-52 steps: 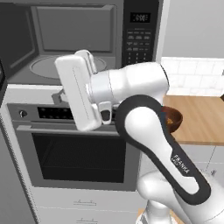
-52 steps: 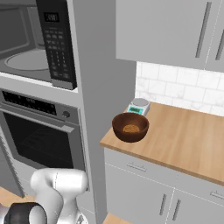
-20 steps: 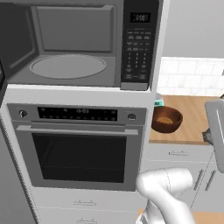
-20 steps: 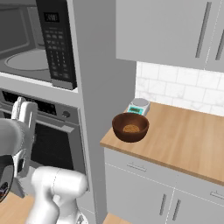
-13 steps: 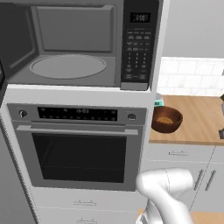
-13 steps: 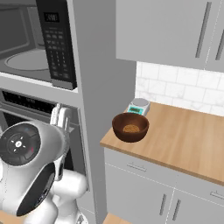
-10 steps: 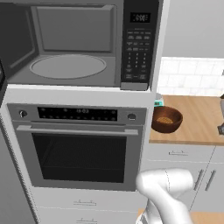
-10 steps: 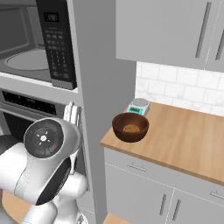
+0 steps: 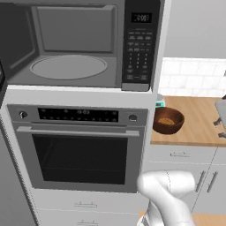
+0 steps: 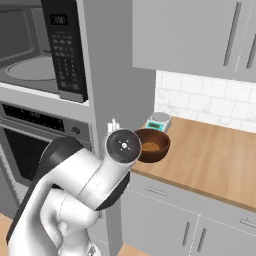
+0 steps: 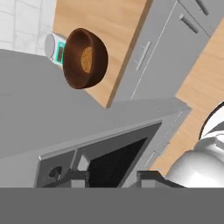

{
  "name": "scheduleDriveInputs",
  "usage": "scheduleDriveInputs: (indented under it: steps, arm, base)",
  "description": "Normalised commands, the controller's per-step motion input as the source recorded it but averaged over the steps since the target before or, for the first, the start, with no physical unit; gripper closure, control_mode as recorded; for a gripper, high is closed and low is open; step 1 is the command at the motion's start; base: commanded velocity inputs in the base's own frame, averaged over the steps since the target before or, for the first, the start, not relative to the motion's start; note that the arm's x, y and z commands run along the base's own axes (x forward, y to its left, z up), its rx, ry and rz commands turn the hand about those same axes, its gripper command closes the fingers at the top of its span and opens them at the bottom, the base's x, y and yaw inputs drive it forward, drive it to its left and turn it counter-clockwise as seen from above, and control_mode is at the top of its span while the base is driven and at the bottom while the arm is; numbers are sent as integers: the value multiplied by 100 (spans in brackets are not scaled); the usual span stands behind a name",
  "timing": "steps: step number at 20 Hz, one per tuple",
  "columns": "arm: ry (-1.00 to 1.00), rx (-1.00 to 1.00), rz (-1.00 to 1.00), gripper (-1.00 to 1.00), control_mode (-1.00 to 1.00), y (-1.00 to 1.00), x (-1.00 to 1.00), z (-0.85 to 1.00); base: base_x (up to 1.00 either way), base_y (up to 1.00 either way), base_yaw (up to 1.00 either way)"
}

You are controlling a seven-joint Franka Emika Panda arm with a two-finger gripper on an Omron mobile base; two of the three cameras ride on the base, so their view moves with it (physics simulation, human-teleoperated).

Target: Open the microwave, place the bowl with waffle inside the microwave, then close the microwave door and turn it on.

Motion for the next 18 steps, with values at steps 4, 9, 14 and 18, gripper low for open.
scheduleDriveInputs:
  steps: [4,9,14,18]
  arm:
    - [0,0,19,-100,-100,-49,37,-37]
    - [0,0,25,-100,-100,-39,74,-22]
    - [0,0,28,-100,-100,-22,76,-13]
    - [0,-5,27,-100,-100,-1,52,-11]
  base:
    - [0,0,0]
    - [0,0,0]
    - [0,0,0]
    - [0,0,0]
